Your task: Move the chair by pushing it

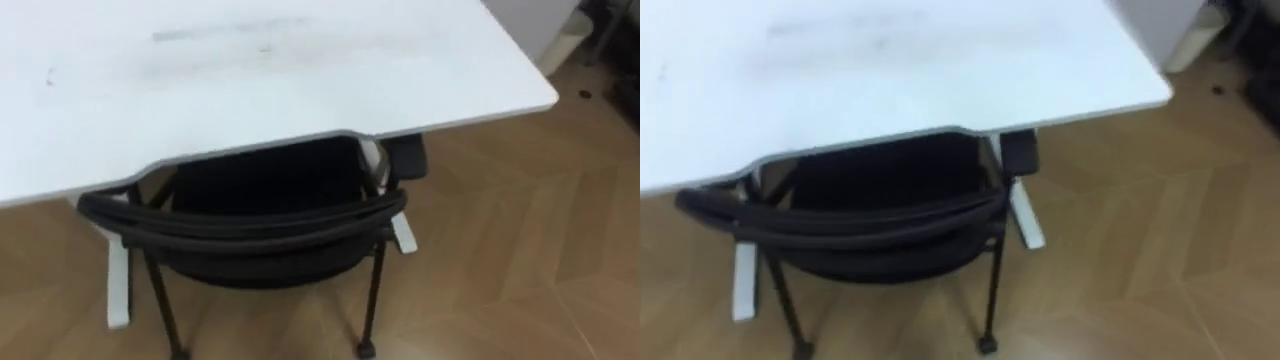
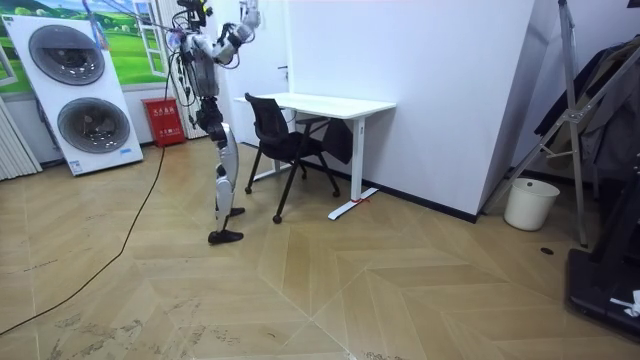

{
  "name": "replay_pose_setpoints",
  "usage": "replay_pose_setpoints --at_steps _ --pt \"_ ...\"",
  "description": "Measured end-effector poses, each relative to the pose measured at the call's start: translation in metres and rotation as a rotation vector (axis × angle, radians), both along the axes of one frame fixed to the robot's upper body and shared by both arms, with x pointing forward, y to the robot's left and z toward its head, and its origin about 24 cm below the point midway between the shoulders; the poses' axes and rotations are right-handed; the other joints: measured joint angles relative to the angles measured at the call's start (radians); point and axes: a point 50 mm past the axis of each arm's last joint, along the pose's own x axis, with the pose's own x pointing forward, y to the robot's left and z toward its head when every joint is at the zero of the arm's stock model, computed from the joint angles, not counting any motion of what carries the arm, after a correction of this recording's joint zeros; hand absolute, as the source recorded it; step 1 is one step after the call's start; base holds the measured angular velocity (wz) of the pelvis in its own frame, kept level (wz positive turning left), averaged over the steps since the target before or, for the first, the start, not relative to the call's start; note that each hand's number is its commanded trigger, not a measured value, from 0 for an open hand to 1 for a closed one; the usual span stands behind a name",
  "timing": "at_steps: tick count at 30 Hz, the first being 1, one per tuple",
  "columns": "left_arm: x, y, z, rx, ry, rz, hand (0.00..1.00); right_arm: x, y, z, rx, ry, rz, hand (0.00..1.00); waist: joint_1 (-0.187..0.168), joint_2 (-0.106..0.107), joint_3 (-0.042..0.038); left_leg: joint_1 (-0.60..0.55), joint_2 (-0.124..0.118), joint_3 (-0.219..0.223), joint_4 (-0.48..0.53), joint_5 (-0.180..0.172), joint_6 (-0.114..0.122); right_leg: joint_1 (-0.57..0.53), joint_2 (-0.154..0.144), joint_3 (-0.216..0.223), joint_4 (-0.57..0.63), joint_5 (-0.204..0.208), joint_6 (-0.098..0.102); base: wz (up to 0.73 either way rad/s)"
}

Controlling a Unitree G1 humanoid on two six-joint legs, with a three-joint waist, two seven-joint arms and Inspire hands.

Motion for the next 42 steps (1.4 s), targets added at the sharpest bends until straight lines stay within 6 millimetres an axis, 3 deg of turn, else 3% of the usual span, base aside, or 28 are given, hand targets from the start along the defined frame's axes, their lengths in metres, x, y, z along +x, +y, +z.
replay_pose_setpoints --at_steps 1,2,3,4,5,7,8,10,11,13,14,15,16,17,21,24,26,28,31,34,39,42 --pt "-0.017 0.012 -0.025 -0.139 0.003 0.058 0.0 -0.015 -0.022 -0.027 0.154 -0.013 -0.031 0.0 -0.002 -0.01 0.0026 0.019 -0.007 0.001 -0.002 -0.001 0.0 0.016 -0.004 -0.002 -0.01 0.002 -0.004 -0.34" --pt "-0.028 0.019 -0.04 -0.223 0.004 0.102 0.0 -0.025 -0.033 -0.042 0.24 -0.017 -0.052 0.0 -0.002 -0.006 0.0074 0.025 -0.014 0.002 -0.003 -0.004 -0.001 0.02 -0.004 -0.001 -0.014 0.003 -0.005 -0.29" --pt "-0.046 0.028 -0.064 -0.371 -0.013 0.16 0.0 -0.043 -0.045 -0.069 0.37 -0.035 -0.086 0.0 -0.004 -0.012 0.0059 0.027 -0.015 0.002 -0.003 -0.015 -0.001 0.023 -0.003 -0.002 -0.023 0.002 -0.004 -0.21" --pt "-0.062 0.033 -0.084 -0.504 -0.055 0.21 0.0 -0.059 -0.052 -0.094 0.479 -0.079 -0.116 0.0 -0.007 -0.009 0.0079 0.022 -0.013 0.002 -0.003 -0.027 -0.002 0.022 0.0 -0.004 -0.031 -0.004 0.001 -0.12" --pt "-0.068 0.034 -0.092 -0.561 -0.081 0.228 0.0 -0.068 -0.054 -0.106 0.53 -0.097 -0.131 0.0 -0.008 -0.009 0.0081 0.02 -0.013 0.003 -0.003 -0.03 -0.002 0.02 0.0 -0.007 -0.034 -0.007 0.003 -0.09" --pt "-0.093 0.042 -0.124 -0.75 -0.143 0.329 0.0 -0.103 -0.057 -0.164 0.745 -0.099 -0.215 0.0 0.001 -0.002 0.0102 0.021 -0.007 0.003 0.002 -0.037 -0.008 0.026 0.008 -0.004 -0.051 -0.007 0.003 -0.16" --pt "-0.101 0.042 -0.133 -0.8 -0.156 0.357 0.0 -0.112 -0.056 -0.179 0.806 -0.09 -0.235 0.0 0.003 0.002 0.0106 0.021 -0.006 0.003 0.002 -0.038 -0.009 0.029 0.01 -0.002 -0.056 -0.007 0.003 -0.15" --pt "-0.137 0.035 -0.187 -1.014 -0.128 0.51 0.0 -0.159 -0.043 -0.254 1.108 -0.028 -0.354 0.0 0.018 0.026 0.0137 0.024 -0.004 0.002 -0.001 -0.041 -0.013 0.035 0.011 0.012 -0.064 -0.014 0.006 -0.1" --pt "-0.148 0.032 -0.203 -1.074 -0.107 0.563 0.0 -0.173 -0.037 -0.276 1.199 -0.015 -0.398 0.0 0.018 0.028 0.0165 0.026 -0.004 0.002 0.0 -0.044 -0.018 0.037 0.011 0.016 -0.063 -0.018 0.006 -0.07" --pt "-0.194 0.009 -0.26 -1.29 0.0 0.764 0.0 -0.226 0.001 -0.354 1.559 -0.023 -0.596 0.0 0.004 0.043 0.0117 0.037 -0.014 -0.003 -0.005 -0.042 -0.025 0.053 0.0 0.01 -0.061 -0.049 0.016 0.02" --pt "-0.205 0.0 -0.272 -1.341 0.029 0.807 0.0 -0.235 0.013 -0.37 1.634 -0.022 -0.632 0.0 -0.001 0.04 0.0093 0.038 -0.021 -0.01 -0.006 -0.04 -0.028 0.057 -0.006 0.005 -0.059 -0.065 0.012 0.12" --pt "-0.228 -0.022 -0.297 -1.446 0.105 0.9 0.0 -0.25 0.038 -0.395 1.759 -0.007 -0.694 0.0 -0.021 0.054 0.0092 0.036 -0.025 -0.026 -0.002 -0.037 -0.032 0.054 -0.009 -0.007 -0.052 -0.081 0.001 0.22" --pt "-0.244 -0.043 -0.316 -1.543 0.168 0.964 0.0 -0.264 0.063 -0.415 1.868 0.03 -0.75 0.0 -0.034 0.063 0.0092 0.034 -0.024 -0.038 0.001 -0.032 -0.04 0.048 -0.015 -0.015 -0.037 -0.106 0.013 0.2" --pt "-0.26 -0.057 -0.328 -1.613 0.234 1.015 0.0 -0.272 0.084 -0.431 1.966 0.052 -0.793 0.0 -0.04 0.063 0.0083 0.04 -0.021 -0.045 -0.002 -0.032 -0.041 0.044 -0.018 -0.034 -0.023 -0.116 -0.004 0.1" --pt "-0.293 -0.08 -0.342 -1.773 0.35 1.064 0.0 -0.282 0.113 -0.45 2.135 0.134 -0.808 0.0 -0.05 0.057 0.0055 0.039 -0.01 -0.045 0.015 -0.03 -0.045 0.051 -0.001 -0.036 -0.027 -0.108 -0.006 0.0" --pt "-0.295 -0.104 -0.357 -1.934 0.558 0.983 0.0 -0.266 0.124 -0.463 2.242 0.31 -0.685 0.0 -0.052 0.054 0.0056 0.036 -0.013 -0.044 0.026 -0.036 -0.045 0.056 0.002 -0.025 -0.028 -0.094 -0.014 0.0" --pt "-0.286 -0.118 -0.367 -2.012 0.712 0.887 0.0 -0.248 0.131 -0.471 2.296 0.464 -0.585 0.0 -0.052 0.056 0.0059 0.037 -0.017 -0.041 0.026 -0.034 -0.041 0.057 0.001 -0.014 -0.028 -0.093 -0.012 -0.04" --pt "-0.263 -0.13 -0.379 -2.062 0.935 0.732 0.0 -0.222 0.138 -0.48 2.325 0.666 -0.47 0.0 -0.051 0.058 0.0063 0.04 -0.018 -0.041 0.024 -0.036 -0.044 0.057 0.003 -0.007 -0.032 -0.091 -0.009 -0.03" --pt "-0.226 -0.138 -0.389 -1.999 1.206 0.529 0.0 -0.191 0.144 -0.487 2.285 0.914 -0.342 0.0 -0.049 0.06 0.0077 0.034 -0.017 -0.043 0.025 -0.036 -0.044 0.058 0.008 -0.011 -0.043 -0.084 -0.01 0.0" --pt "-0.194 -0.144 -0.394 -1.904 1.385 0.383 0.0 -0.165 0.151 -0.49 2.257 1.03 -0.21 0.0 -0.052 0.059 0.0084 0.031 -0.016 -0.047 0.024 -0.036 -0.043 0.057 0.01 -0.015 -0.048 -0.083 -0.011 0.03" --pt "-0.16 -0.148 -0.393 -1.827 1.417 0.204 0.0 -0.144 0.164 -0.494 2.274 1.14 -0.007 0.0 -0.054 0.059 0.0114 0.024 -0.015 -0.049 0.024 -0.032 -0.039 0.057 0.016 -0.019 -0.063 -0.08 -0.013 0.02" --pt "-0.149 -0.151 -0.393 -1.813 1.425 0.135 0.0 -0.14 0.17 -0.496 2.283 1.206 0.066 0.0 -0.055 0.06 0.0225 0.026 -0.015 -0.049 0.017 -0.033 -0.04 0.056 0.017 -0.019 -0.065 -0.08 -0.013 0.0"
